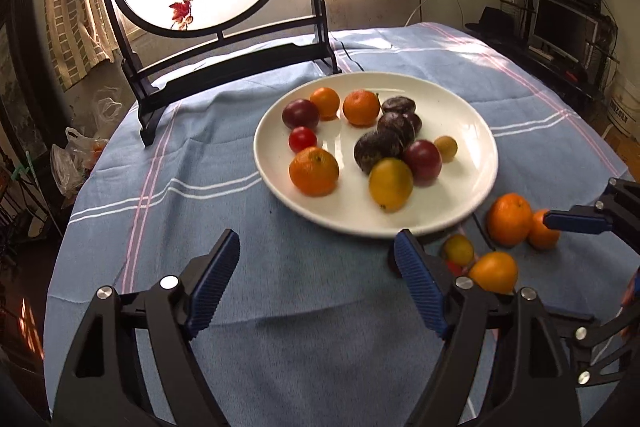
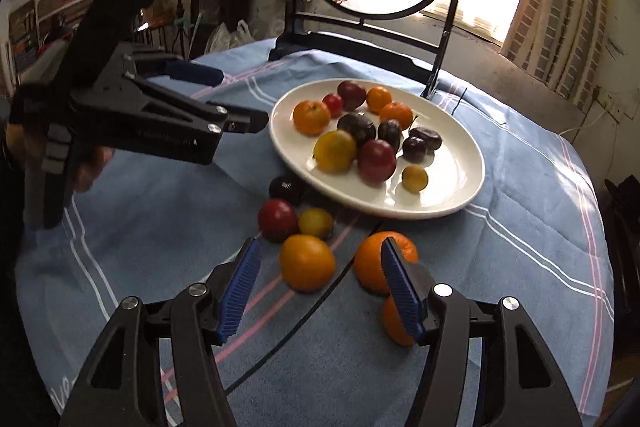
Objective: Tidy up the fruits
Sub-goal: 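Move both grippers back toward the oranges and tomato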
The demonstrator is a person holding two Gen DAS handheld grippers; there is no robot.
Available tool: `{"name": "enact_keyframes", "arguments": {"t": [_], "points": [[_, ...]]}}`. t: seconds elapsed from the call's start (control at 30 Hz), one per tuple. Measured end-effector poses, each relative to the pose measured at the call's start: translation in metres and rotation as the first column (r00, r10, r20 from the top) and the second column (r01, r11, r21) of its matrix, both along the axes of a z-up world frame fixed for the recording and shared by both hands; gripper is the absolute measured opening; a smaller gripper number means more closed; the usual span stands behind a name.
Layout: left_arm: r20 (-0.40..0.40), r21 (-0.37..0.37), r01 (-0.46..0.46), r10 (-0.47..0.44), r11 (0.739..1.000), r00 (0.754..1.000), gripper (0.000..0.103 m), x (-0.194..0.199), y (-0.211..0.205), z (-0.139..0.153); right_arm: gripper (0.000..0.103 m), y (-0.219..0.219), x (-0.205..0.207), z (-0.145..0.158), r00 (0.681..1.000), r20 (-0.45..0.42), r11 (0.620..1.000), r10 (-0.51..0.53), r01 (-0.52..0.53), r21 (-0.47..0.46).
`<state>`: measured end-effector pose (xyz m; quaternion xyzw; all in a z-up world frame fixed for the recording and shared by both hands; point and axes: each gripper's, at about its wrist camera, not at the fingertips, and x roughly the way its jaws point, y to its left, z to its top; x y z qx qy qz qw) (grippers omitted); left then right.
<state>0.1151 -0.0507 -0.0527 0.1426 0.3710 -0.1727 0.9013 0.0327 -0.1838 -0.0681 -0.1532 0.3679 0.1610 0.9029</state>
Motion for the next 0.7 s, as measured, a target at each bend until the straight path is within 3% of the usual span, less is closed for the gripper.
{"name": "enact_keyframes", "arguments": {"t": [0.2,0.23,0.27,0.5,0.57,0.63,0.7], "points": [[-0.070,0.012,0.055,-0.054,0.998,0.996,0.077,-0.021,-0.003,-0.019,0.059,0.011,0.021,-0.021,0.997,-0.079,1.000,-0.008,0.007,-0.023],[-0.083,0.006,0.062,-0.062,0.998,0.995,0.077,-0.022,-0.006,-0.021,0.042,0.011,0.022,-0.023,0.996,-0.092,1.000,-0.008,0.005,-0.026],[-0.090,0.003,0.071,-0.070,0.998,0.993,0.077,-0.024,-0.009,-0.022,0.038,0.010,0.021,-0.024,0.995,-0.098,1.000,-0.009,0.007,-0.030],[-0.153,0.000,0.127,-0.125,0.992,0.980,0.077,-0.029,-0.043,-0.038,0.038,-0.017,-0.001,-0.010,0.998,-0.055,0.999,-0.042,0.043,0.013],[-0.169,-0.003,0.118,-0.117,0.993,0.979,0.071,-0.026,-0.051,-0.043,0.038,-0.025,-0.005,-0.007,0.998,-0.043,0.998,-0.054,0.055,0.025],[-0.215,-0.016,0.097,-0.098,0.995,0.972,0.042,-0.018,-0.056,-0.050,0.038,-0.030,-0.007,-0.007,0.998,-0.036,0.998,-0.060,0.061,0.034],[-0.245,-0.049,0.063,-0.073,0.997,0.967,0.038,-0.010,-0.058,-0.054,0.038,-0.033,-0.005,-0.008,0.997,-0.042,0.997,-0.061,0.063,0.044]]}}
